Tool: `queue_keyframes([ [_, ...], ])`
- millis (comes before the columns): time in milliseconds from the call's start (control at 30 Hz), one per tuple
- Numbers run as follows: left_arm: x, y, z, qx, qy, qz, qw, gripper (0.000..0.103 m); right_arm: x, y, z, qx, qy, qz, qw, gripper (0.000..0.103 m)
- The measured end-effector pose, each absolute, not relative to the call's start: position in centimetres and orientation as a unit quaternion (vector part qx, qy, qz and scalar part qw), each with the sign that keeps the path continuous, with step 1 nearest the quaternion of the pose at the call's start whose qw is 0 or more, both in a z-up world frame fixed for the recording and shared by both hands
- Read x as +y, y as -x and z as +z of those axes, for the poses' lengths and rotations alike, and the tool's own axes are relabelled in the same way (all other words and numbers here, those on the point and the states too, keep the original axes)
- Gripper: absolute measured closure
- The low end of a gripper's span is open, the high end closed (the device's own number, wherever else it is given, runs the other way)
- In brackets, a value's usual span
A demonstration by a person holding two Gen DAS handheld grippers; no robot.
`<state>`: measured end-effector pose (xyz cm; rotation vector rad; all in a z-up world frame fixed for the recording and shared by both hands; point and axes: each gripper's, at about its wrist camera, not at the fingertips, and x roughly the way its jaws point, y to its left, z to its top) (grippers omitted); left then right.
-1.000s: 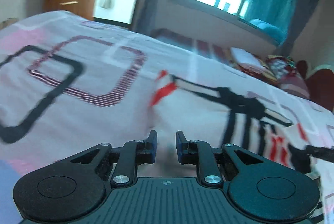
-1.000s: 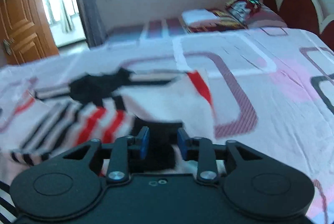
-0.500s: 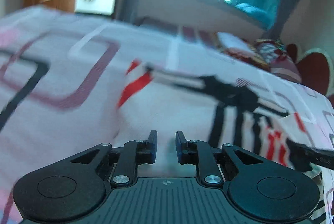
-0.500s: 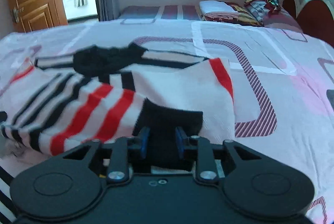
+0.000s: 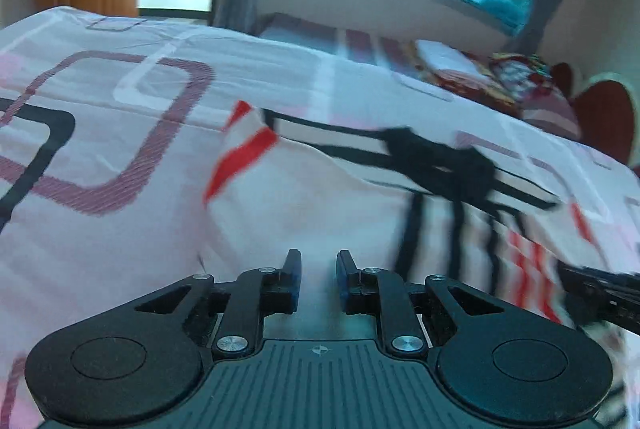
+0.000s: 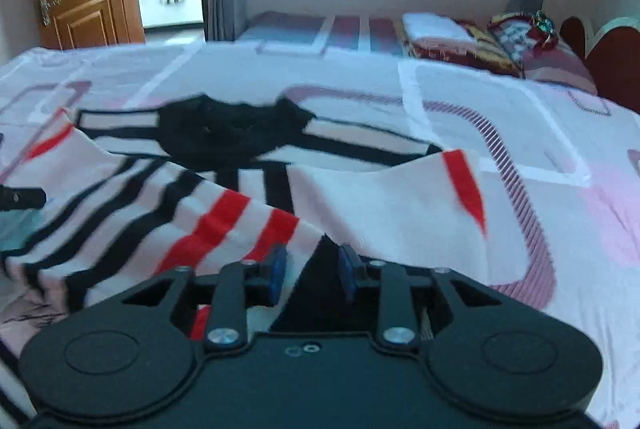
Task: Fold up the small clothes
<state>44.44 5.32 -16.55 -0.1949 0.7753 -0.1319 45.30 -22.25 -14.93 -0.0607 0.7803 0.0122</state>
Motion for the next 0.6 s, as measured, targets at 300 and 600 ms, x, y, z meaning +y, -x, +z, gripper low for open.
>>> queue_keyframes([
  [300, 1.0, -35.8, -18.0, 0.421, 0.063, -0.110, 0.898, 0.086, -17.2, -37.0, -14.5, 0.388, 0.012, 0.123, 0.913, 0.072],
  [600, 6.3, -30.1, -18.1, 0.402, 0.045, -0.045, 0.913, 0.086, -19.6, -32.2, -16.9, 0.401, 0.089, 0.089, 0.907, 0.071],
])
